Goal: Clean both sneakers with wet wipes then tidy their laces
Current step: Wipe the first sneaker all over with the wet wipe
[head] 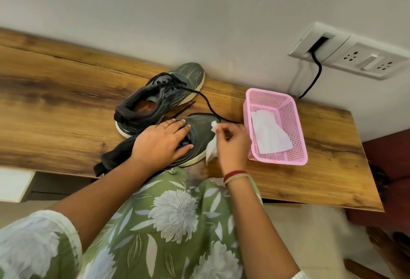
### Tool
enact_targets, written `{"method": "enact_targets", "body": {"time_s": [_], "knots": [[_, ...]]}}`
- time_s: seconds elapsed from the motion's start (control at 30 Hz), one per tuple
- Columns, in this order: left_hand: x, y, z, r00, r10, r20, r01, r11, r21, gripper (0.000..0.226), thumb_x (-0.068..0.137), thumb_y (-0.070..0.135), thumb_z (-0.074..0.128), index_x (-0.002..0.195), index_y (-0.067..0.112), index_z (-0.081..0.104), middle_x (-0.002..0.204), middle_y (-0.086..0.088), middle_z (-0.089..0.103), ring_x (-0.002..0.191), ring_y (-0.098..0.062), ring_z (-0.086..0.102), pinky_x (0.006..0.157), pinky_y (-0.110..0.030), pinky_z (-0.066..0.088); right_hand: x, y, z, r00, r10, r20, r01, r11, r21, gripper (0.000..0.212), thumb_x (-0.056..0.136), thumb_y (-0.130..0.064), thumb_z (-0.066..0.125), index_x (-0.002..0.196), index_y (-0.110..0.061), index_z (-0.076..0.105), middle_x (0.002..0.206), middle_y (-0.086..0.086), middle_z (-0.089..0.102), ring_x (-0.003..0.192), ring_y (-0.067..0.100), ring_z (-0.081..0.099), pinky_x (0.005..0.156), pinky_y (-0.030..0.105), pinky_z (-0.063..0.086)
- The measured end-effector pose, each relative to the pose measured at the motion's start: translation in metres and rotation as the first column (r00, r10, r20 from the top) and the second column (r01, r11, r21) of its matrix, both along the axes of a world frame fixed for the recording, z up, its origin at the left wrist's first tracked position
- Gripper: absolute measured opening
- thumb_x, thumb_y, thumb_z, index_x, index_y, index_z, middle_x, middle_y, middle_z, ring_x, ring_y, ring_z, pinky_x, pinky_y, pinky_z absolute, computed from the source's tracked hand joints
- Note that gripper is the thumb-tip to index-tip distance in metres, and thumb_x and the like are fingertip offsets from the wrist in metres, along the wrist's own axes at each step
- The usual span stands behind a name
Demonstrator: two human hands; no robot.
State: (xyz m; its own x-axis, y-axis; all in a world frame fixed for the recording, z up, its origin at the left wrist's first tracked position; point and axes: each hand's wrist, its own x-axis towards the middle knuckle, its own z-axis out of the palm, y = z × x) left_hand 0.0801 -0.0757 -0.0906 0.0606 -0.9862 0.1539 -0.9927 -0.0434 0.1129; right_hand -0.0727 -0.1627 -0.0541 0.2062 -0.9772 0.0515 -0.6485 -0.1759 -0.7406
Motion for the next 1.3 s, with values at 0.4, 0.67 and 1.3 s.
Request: {"method": "enact_targets", "body": {"time_s": [0.4,0.67,1.3], "knots": [[-0.001,0.0,0.003,1.0,-0.004,0.002,0.004,1.0,0.005,0.061,0.085,0.054,0.036,0.118,0.012,0.066,0.118,-0.009,0.067,0.104,-0.026,0.066,0.076,-0.036,0.057,0.025,0.029,-0.001,0.803,0.259,-0.536,-0.323,0.946,-0.026,0.019,0.092,-0.008,0.048,0.1,-0.008,0.065,0.11,0.009,0.053,0.101,0.026,0.053,0.083,0.032,0.043],[-0.001,0.0,0.001,1.0,0.003,-0.002,-0.003,1.0,-0.016,0.059,0.086,0.055,0.037,0.117,0.014,0.067,0.117,-0.007,0.067,0.103,-0.024,0.066,0.076,-0.034,0.055,0.001,-0.011,0.002,0.913,-0.328,0.243,0.298,0.942,0.154,0.005,0.086,-0.014,0.064,0.082,-0.015,0.067,0.092,0.002,0.066,0.091,0.019,0.06,0.076,0.016,0.044],[-0.001,0.0,0.001,1.0,0.029,0.011,-0.029,0.999,-0.033,0.052,0.085,0.054,0.05,0.116,0.015,0.066,0.116,-0.005,0.067,0.102,-0.022,0.066,0.075,-0.032,0.055,0.02,-0.001,0.0,0.994,-0.101,0.034,0.103,0.992,-0.073,0.01,0.09,-0.019,0.057,0.091,-0.015,0.066,0.092,0.001,0.053,0.084,0.021,0.055,0.078,0.045,0.049]]}}
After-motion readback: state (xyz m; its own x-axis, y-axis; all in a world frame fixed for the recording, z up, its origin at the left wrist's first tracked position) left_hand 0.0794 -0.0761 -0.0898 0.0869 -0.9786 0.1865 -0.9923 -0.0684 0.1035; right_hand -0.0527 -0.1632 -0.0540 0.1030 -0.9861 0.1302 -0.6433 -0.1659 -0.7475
